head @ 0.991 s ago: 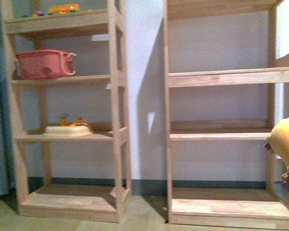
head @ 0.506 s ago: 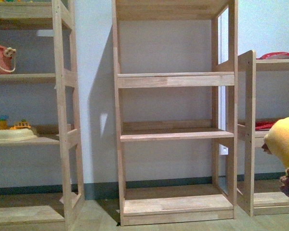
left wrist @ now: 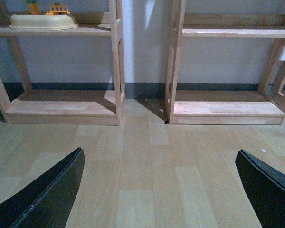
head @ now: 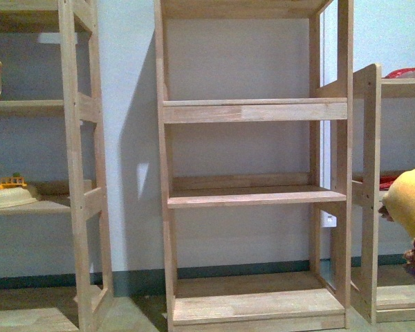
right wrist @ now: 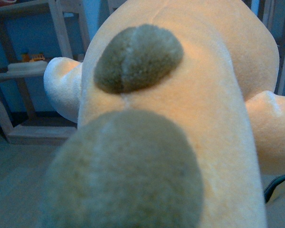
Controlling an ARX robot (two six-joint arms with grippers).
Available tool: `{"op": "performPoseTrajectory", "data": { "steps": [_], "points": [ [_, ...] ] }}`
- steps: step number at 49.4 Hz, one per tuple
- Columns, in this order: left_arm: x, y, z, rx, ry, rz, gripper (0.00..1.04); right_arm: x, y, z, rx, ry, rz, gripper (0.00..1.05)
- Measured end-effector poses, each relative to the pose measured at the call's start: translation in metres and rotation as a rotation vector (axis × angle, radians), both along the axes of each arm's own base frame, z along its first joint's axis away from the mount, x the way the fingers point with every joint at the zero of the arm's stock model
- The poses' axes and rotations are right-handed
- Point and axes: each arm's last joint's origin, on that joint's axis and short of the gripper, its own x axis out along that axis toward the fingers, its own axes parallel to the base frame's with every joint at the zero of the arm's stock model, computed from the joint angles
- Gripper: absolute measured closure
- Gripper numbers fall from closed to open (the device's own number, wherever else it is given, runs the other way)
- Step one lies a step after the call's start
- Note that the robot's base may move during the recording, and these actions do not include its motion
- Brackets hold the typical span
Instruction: Put away toys
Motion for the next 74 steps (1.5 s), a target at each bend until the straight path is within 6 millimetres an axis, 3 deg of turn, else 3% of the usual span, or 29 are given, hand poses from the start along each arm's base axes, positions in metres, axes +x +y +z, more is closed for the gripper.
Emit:
{"op": "performPoseTrajectory", "data": {
  "steps": [74],
  "points": [
    [0.0,0.0001,0.0,0.0,0.0,0.001,0.06,0.0,0.0001,0.0,0.0,0.0,-0.001,0.95]
  ]
}}
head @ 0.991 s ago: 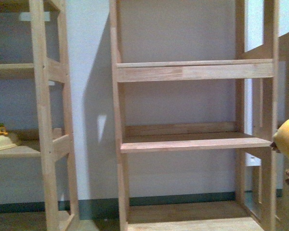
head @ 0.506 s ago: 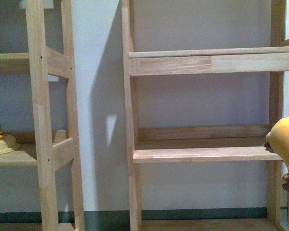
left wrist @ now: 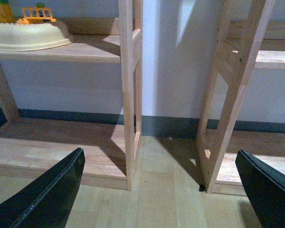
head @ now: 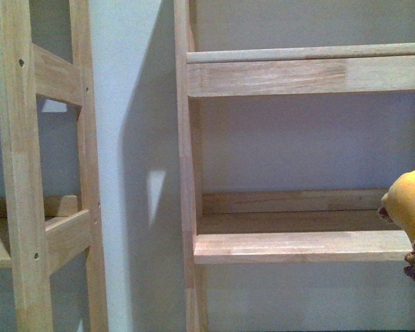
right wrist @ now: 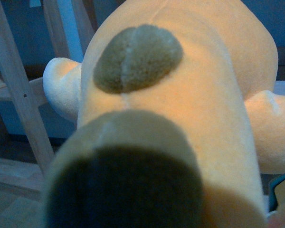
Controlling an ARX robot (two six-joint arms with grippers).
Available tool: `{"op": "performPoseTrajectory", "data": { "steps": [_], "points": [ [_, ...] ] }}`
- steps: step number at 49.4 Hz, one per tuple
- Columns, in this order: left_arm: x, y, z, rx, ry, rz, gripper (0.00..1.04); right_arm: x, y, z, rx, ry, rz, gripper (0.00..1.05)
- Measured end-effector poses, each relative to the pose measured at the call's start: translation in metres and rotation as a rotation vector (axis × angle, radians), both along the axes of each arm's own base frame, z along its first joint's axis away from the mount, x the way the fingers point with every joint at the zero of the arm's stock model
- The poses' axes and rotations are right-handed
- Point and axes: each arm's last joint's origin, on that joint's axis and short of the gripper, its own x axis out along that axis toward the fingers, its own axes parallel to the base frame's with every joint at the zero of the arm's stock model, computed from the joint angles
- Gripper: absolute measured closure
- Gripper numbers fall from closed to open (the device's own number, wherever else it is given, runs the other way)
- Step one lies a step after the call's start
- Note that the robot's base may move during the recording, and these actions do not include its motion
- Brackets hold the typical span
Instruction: Put away toys
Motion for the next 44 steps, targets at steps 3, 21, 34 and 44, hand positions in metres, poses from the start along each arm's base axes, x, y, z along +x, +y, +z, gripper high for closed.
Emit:
{"op": "performPoseTrajectory", "data": {
  "steps": [3,21,34,44],
  "points": [
    [0.0,0.0,0.0,0.0,0.0,0.0,0.06,0.0,0.0,0.0,0.0,0.0,0.0,0.95],
    [0.0,0.0,0.0,0.0,0.0,0.0,0.06,0.0,0.0,0.0,0.0,0.0,0.0,0.95],
    [0.0,0.0,0.0,0.0,0.0,0.0,0.06,0.0,0.0,0.0,0.0,0.0,0.0,0.95],
    [0.0,0.0,0.0,0.0,0.0,0.0,0.06,0.0,0.0,0.0,0.0,0.0,0.0,0.95]
  ]
}}
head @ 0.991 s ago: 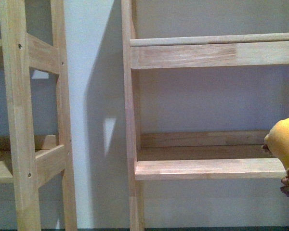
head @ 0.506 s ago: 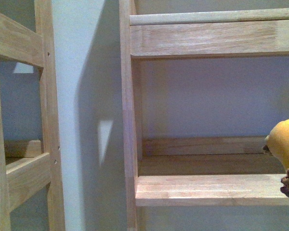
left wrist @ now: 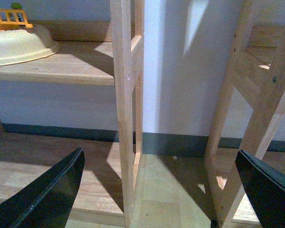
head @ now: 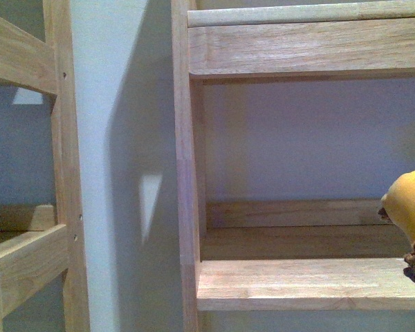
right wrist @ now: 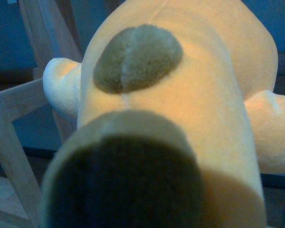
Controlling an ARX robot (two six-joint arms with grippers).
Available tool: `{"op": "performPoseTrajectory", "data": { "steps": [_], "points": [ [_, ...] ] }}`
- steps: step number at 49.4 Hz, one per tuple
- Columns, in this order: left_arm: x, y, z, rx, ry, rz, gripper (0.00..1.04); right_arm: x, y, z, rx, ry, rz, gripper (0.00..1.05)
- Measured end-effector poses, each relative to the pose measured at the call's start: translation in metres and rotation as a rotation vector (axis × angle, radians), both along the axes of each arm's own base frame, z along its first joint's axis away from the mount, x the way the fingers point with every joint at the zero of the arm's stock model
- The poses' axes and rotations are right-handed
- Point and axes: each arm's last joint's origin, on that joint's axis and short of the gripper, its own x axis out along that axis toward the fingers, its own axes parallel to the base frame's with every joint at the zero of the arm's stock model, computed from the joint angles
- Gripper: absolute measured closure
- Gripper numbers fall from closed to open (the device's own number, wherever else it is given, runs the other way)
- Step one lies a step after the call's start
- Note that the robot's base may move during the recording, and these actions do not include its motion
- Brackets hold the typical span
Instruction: Put away toys
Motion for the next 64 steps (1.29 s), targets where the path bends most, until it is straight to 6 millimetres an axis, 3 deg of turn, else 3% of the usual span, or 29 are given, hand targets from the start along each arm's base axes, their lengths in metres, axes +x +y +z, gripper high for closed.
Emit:
{"op": "performPoseTrajectory", "data": {
  "steps": [10,13,24,42,49,55,64],
  "points": [
    [0.0,0.0,0.0,0.0,0.0,0.0,0.06,0.004,-0.005,-0.005,-0.044,0.08,-0.078,0.95],
    [0.0,0.0,0.0,0.0,0.0,0.0,0.06,0.006,-0.01,0.005,-0.043,0.096,-0.129,0.95],
    [0.0,0.0,0.0,0.0,0.0,0.0,0.06,0.004,-0.006,0.082,-0.056,-0.073,-0.143,0.95],
    [0.0,0.0,0.0,0.0,0.0,0.0,0.06,0.013,0.005,0.226,-0.092,-0.351,-0.127,0.95],
    [0.0,0.0,0.0,0.0,0.0,0.0,0.06,0.032,0.01,0.267,-0.069,-0.393,-0.114,0.95],
    [0.0,0.0,0.0,0.0,0.0,0.0,0.06,0.052,0.016,0.287,-0.045,-0.389,-0.105,0.95],
    [0.0,0.0,0.0,0.0,0.0,0.0,0.06,0.106,0.034,0.318,0.009,-0.35,-0.051,0.95]
  ]
}}
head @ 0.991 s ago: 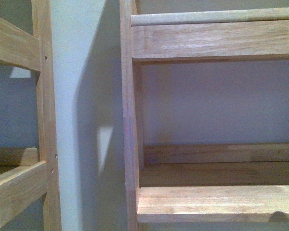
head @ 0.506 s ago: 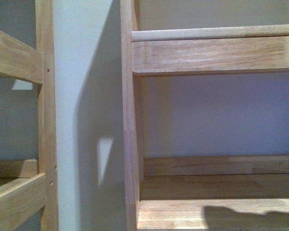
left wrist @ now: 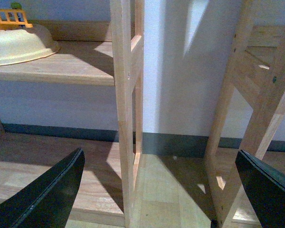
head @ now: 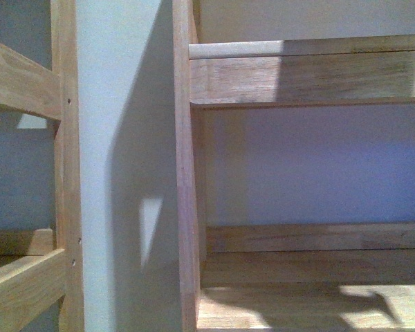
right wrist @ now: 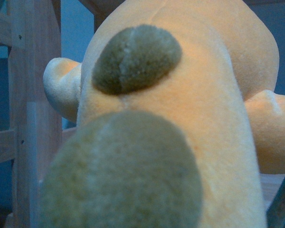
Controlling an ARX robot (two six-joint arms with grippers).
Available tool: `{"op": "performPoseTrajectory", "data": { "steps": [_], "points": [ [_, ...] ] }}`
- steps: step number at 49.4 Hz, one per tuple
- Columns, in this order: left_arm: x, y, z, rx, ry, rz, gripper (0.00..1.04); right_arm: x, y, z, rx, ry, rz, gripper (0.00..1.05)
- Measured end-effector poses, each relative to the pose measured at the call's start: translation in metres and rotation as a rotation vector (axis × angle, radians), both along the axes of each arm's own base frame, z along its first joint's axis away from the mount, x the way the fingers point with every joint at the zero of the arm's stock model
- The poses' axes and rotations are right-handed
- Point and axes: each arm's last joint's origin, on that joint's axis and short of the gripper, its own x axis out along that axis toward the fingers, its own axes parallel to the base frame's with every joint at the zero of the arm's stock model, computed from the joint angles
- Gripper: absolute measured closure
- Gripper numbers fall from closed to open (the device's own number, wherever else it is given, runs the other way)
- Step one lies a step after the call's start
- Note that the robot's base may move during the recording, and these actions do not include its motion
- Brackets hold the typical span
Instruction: Put away toys
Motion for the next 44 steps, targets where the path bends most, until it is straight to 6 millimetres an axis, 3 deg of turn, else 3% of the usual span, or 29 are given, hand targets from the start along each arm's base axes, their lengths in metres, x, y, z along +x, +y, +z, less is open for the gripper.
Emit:
{"op": "performPoseTrajectory", "data": {
  "steps": [13,25,44],
  "points": [
    [0.0,0.0,0.0,0.0,0.0,0.0,0.06,0.07,0.018,0.031,0.162,0.096,0.108,0.95],
    [0.0,0.0,0.0,0.0,0.0,0.0,0.06,0.119,0.034,0.035,0.182,0.227,0.149,0.95],
    [0.0,0.0,0.0,0.0,0.0,0.0,0.06,0.153,0.043,0.04,0.268,0.313,0.251,0.95]
  ]
}}
